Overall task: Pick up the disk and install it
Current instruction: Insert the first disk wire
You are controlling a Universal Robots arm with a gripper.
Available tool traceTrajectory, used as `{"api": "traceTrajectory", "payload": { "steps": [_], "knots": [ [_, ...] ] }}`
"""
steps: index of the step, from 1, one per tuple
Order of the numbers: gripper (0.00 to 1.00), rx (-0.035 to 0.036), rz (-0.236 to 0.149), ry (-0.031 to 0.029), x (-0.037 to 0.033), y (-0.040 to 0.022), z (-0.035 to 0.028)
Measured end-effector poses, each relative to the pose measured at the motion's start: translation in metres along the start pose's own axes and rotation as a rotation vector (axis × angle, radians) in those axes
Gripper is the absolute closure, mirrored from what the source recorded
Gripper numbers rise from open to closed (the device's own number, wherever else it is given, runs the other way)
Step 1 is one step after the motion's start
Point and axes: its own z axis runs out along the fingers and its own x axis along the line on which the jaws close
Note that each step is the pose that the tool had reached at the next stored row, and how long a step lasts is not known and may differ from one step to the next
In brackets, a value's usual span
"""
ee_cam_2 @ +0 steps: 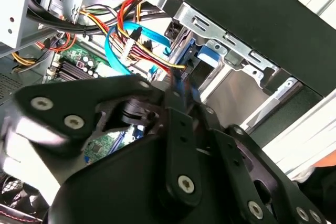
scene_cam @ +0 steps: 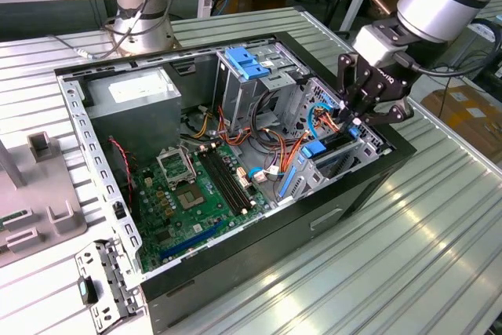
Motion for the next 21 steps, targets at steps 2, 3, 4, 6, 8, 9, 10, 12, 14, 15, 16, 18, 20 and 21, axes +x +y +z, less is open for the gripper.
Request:
{"api": "traceTrajectory", "payload": {
  "steps": [2, 3, 4, 6, 8, 9, 10, 12, 14, 15, 16, 18, 20, 21],
  "knots": [
    [0.89, -0.0025, 0.000, -0.0002, 0.0003, -0.0004, 0.0025],
    [0.89, -0.0045, 0.000, -0.0002, 0.0004, -0.0007, 0.0043],
    [0.89, -0.0057, 0.000, -0.0003, 0.0005, -0.0010, 0.0055],
    [0.89, -0.0081, 0.001, -0.0002, 0.0006, -0.0017, 0.0072],
    [0.89, -0.0105, 0.001, 0.0003, 0.0008, -0.0023, 0.0090],
    [0.89, -0.0117, 0.001, 0.0005, 0.0009, -0.0025, 0.0098],
    [0.89, -0.0126, 0.001, 0.0009, 0.0010, -0.0026, 0.0104],
    [0.89, -0.0127, 0.001, 0.0000, 0.0011, -0.0027, 0.0110],
    [0.89, -0.0127, 0.000, -0.0009, 0.0010, -0.0028, 0.0102],
    [0.89, -0.0128, -0.001, -0.0016, 0.0009, -0.0032, 0.0093],
    [0.89, -0.0130, -0.003, -0.0022, 0.0009, -0.0044, 0.0079],
    [0.89, -0.0131, -0.004, -0.0034, 0.0006, -0.0076, 0.0056],
    [0.89, -0.0132, -0.004, -0.0052, 0.0007, -0.0106, 0.0046],
    [0.89, -0.0135, -0.005, -0.0062, 0.0006, -0.0139, 0.0040]
  ]
}}
